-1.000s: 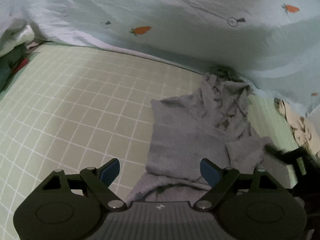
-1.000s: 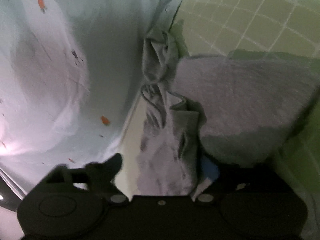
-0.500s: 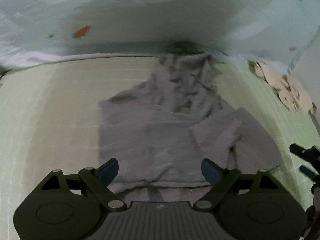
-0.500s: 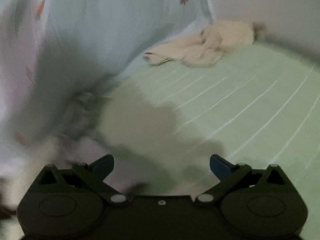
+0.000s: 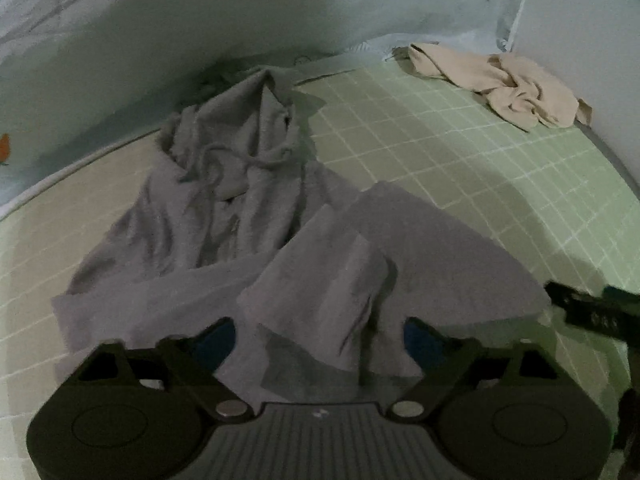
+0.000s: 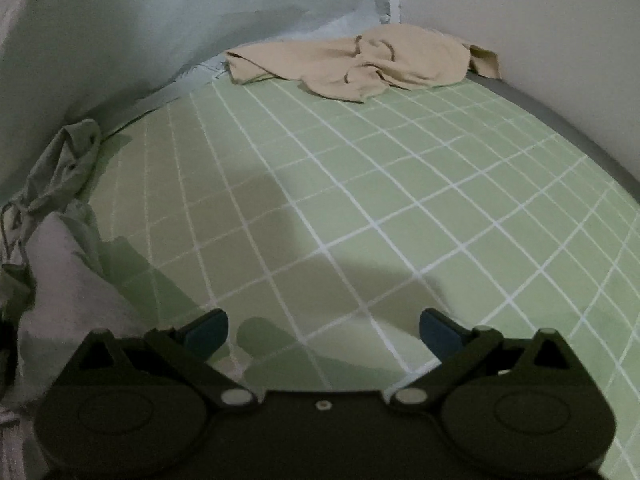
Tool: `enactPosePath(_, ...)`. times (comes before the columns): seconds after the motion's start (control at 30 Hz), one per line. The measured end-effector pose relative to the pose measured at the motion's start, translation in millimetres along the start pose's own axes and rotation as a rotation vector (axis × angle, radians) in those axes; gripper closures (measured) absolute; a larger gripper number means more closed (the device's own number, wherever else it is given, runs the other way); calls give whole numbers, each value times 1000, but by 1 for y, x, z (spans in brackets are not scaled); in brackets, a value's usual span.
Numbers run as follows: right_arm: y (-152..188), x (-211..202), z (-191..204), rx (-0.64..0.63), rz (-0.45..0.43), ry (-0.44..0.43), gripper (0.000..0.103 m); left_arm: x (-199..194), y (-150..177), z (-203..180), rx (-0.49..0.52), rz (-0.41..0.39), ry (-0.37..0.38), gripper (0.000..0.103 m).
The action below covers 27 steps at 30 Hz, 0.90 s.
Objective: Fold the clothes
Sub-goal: 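Grasp the hoodie edge with the left gripper and fold it over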
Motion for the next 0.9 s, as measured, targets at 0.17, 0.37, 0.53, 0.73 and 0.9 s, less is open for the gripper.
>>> enactPosePath(0.17, 7, -2, 2, -27, 9, 34, 0, 2, 0, 12, -51, -12, 46, 92)
enactPosePath(0.37, 8, -6, 18, -73, 14, 16, 0, -46, 2, 49, -126, -158, 3, 93)
enactPosePath(0.53, 12, -16, 42, -154, 6, -11, 0, -89, 12, 105, -279, -249, -87, 93)
enactPosePath(0.73, 16, -25, 65, -252, -2, -27, 0, -118, 42, 167, -395, -298, -262, 93)
enactPosePath(0.9, 21, -32, 82, -323, -5, -44, 0, -142, 61, 215, -502, -349, -343, 93)
Point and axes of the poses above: each gripper's, at about its wrist camera, not at the fingertips, and x roughly the way its jaws point, z to its left, y to its underside, the point moved 2 cm from there along x, roughly the way its jaws point, and after that the axes turned 4 degrees about -y, right-handed, at the moved point
